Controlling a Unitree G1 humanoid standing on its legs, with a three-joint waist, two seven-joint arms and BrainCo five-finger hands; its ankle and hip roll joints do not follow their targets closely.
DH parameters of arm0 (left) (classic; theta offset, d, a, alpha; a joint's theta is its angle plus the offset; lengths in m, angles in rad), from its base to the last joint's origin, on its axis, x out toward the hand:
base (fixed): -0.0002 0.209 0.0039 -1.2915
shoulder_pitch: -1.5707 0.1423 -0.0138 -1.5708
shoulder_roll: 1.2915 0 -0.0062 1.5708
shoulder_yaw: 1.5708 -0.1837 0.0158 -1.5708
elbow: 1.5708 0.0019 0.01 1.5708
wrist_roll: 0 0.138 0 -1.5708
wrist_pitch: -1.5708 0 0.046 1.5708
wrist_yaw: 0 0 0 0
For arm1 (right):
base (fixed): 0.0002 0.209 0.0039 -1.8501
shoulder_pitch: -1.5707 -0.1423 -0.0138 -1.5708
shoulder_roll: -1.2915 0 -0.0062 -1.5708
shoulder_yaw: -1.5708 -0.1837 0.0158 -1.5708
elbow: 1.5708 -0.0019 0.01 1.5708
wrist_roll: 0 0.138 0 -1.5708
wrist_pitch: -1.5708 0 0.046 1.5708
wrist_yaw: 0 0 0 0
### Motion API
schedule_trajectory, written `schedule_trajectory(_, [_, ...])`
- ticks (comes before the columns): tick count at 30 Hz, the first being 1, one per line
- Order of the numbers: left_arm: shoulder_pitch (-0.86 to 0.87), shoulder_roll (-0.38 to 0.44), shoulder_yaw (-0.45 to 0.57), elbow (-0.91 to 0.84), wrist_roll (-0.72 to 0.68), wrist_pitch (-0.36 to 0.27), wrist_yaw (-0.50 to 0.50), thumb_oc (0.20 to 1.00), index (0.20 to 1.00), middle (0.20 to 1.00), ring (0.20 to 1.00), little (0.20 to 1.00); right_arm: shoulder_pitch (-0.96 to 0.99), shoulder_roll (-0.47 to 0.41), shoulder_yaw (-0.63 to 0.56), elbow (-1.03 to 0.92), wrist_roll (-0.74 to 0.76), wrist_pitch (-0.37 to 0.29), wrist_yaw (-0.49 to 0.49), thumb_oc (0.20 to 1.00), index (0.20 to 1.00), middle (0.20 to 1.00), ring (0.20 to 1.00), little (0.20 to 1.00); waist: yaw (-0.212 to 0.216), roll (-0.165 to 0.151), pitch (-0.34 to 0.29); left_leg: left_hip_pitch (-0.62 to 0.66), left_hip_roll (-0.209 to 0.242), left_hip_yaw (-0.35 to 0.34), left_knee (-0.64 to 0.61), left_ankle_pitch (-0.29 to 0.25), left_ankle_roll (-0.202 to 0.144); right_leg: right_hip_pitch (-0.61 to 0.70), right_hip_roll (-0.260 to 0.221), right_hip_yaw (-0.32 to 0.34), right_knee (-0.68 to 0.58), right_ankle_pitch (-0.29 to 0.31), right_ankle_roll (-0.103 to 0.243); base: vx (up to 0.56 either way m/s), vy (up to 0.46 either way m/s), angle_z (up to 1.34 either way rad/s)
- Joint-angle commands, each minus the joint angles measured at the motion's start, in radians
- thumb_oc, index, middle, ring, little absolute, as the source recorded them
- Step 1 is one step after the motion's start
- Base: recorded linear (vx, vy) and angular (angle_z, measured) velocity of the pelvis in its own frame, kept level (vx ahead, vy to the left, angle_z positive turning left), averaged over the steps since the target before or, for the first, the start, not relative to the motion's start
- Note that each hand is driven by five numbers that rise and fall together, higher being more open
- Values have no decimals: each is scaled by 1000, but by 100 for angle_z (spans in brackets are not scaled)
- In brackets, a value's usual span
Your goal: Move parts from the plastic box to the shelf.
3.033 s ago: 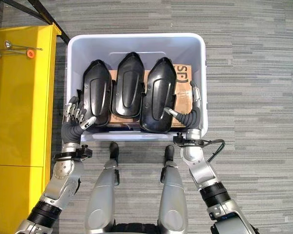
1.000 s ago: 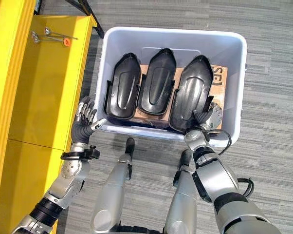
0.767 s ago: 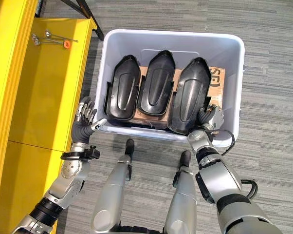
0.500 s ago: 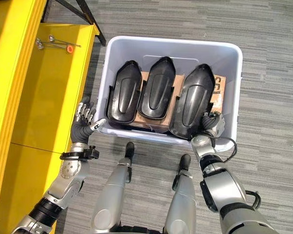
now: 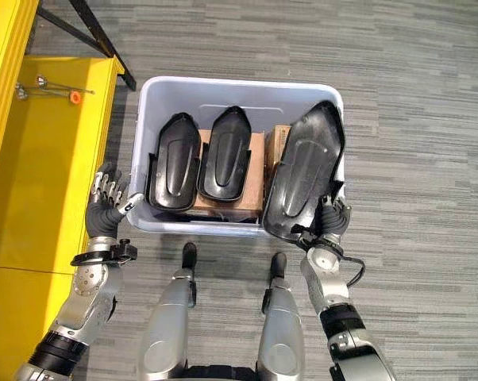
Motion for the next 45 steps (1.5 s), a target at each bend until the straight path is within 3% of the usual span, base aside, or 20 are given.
schedule_trajectory(1, [66,8,33,-92,-7,-24,-35,1000,1000,1000,1000,1000,38,-58,-40,-186,-39,-109,59,200,200,200,200,200,0,-28,-111,79,45,19,-18,-35,-24,16,-70,13,27,-11,50,83,-70,-11])
schedule_trajectory(7, [107,-11,73,-90,12,-11,-75,1000,1000,1000,1000,1000,143,-88,-52,-334,-76,-108,145,200,200,200,200,200,-12,-38,-207,177,77,30,-125,5,-31,101,-55,-4,-42,-4,57,81,-41,-6])
schedule_trajectory(13, [166,-29,114,-74,29,15,-110,1000,1000,1000,1000,1000,263,-101,-45,-445,15,-98,274,200,200,200,200,200,-24,-40,-310,267,98,47,-197,25,-30,165,-42,-7,-67,-11,62,73,-30,0])
schedule_trajectory(17, [214,-46,133,-60,32,29,-137,1000,1000,1000,1000,1000,300,-119,-37,-479,20,-72,333,200,200,200,200,200,-24,-36,-376,330,116,52,-196,9,-21,200,-27,0,-33,-59,56,58,-57,-14])
schedule_trajectory(20, [271,-66,153,-70,27,42,-153,1000,1000,1000,1000,1000,292,-149,-23,-501,32,-54,367,200,200,200,200,200,-11,-32,-393,387,150,56,-207,12,-24,219,6,7,27,-114,32,9,-112,-4])
schedule_trajectory(24, [319,-83,174,-83,8,50,-170,1000,1000,1000,1000,1000,240,-185,-4,-500,45,-54,380,200,200,200,200,200,27,-23,-385,373,200,28,-224,116,-54,214,71,-19,50,-150,-3,-124,-175,-6])
schedule_trajectory(27, [314,-89,172,-76,0,56,-177,1000,1000,1000,1000,1000,220,-203,-5,-489,44,-64,378,200,200,200,200,200,52,-7,-381,289,214,-12,-276,270,-93,200,100,-90,35,-156,-21,-219,-134,22])
schedule_trajectory(28, [306,-89,166,-73,1,56,-178,1000,1000,1000,1000,1000,227,-210,-10,-488,41,-67,376,200,200,200,200,200,53,-10,-370,260,206,15,-273,306,-88,210,90,-118,25,-154,-26,-249,-105,97])
schedule_trajectory(29, [289,-88,157,-62,5,54,-182,1000,1000,1000,1000,1000,241,-216,-19,-495,39,-67,377,200,200,200,200,200,45,-19,-361,224,195,61,-244,298,-66,216,75,-152,4,-138,-32,-177,-69,115])
schedule_trajectory(30, [289,-88,157,-62,5,54,-182,1000,1000,1000,1000,1000,241,-216,-19,-495,39,-67,377,200,200,200,200,200,44,-19,-362,223,195,61,-243,298,-66,216,76,-153,4,-137,-32,-334,-101,119])
schedule_trajectory(31, [268,-84,147,-61,16,49,-194,1000,1000,1000,1000,1000,316,-206,-33,-514,42,-64,387,200,200,200,200,200,24,-47,-347,238,189,142,-106,178,-29,220,28,-220,-15,-106,-39,-302,-47,174])
schedule_trajectory(32, [251,-83,142,-62,20,47,-194,1000,1000,1000,1000,1000,349,-194,-40,-520,51,-65,392,200,200,200,200,200,11,-51,-349,253,200,173,-59,132,-26,234,7,-260,-30,-94,-35,-302,-47,170])
schedule_trajectory(34, [235,-81,137,-63,26,48,-194,1000,1000,1000,1000,1000,377,-179,-45,-522,67,-63,393,200,200,200,200,200,2,-53,-351,268,203,190,-12,88,-20,240,-13,-291,-26,-90,-35,-112,119,137])
schedule_trajectory(35, [219,-75,128,-66,31,43,-187,1000,1000,1000,1000,1000,405,-158,-44,-521,89,-62,397,200,200,200,200,200,0,-52,-353,288,185,173,-9,30,-19,244,-39,-313,-18,-84,-27,-79,281,98])
schedule_trajectory(36, [207,-81,112,-63,38,47,-186,1000,1000,1000,1000,1000,422,-144,-53,-528,94,-55,401,200,200,200,200,200,-12,-44,-372,318,148,184,-91,-23,-3,250,-65,-338,-14,-57,-8,-7,324,101])
schedule_trajectory(38, [205,-80,109,-54,34,49,-188,1000,1000,1000,1000,1000,437,-135,-68,-538,101,-52,407,200,200,200,200,200,-14,-45,-383,309,121,169,-112,-46,0,263,-95,-351,-17,-44,12,52,336,108])
schedule_trajectory(39, [187,-61,121,-68,41,39,-172,1000,1000,1000,1000,1000,407,-129,-58,-532,101,-51,402,200,200,200,200,200,6,-61,-370,269,67,133,-48,-77,6,276,-148,-362,-25,-1,33,17,380,90])
schedule_trajectory(43, [203,-37,136,-75,61,37,-176,1000,1000,1000,1000,1000,402,-100,-60,-539,102,-45,406,200,200,200,200,200,31,-85,-376,222,-8,126,1,-135,34,315,-227,-400,-57,116,79,30,332,68])
schedule_trajectory(44, [200,-23,147,-71,81,37,-160,1000,1000,1000,1000,1000,382,-79,-60,-536,98,-48,392,200,200,200,200,200,48,-92,-387,209,-60,111,-5,-142,56,332,-255,-407,-72,161,89,47,318,70])
schedule_trajectory(45, [200,-22,147,-72,81,37,-160,1000,1000,1000,1000,1000,382,-78,-60,-536,98,-48,392,200,200,200,200,200,46,-94,-388,208,-63,109,-5,-142,57,333,-257,-409,-73,162,90,101,370,69])
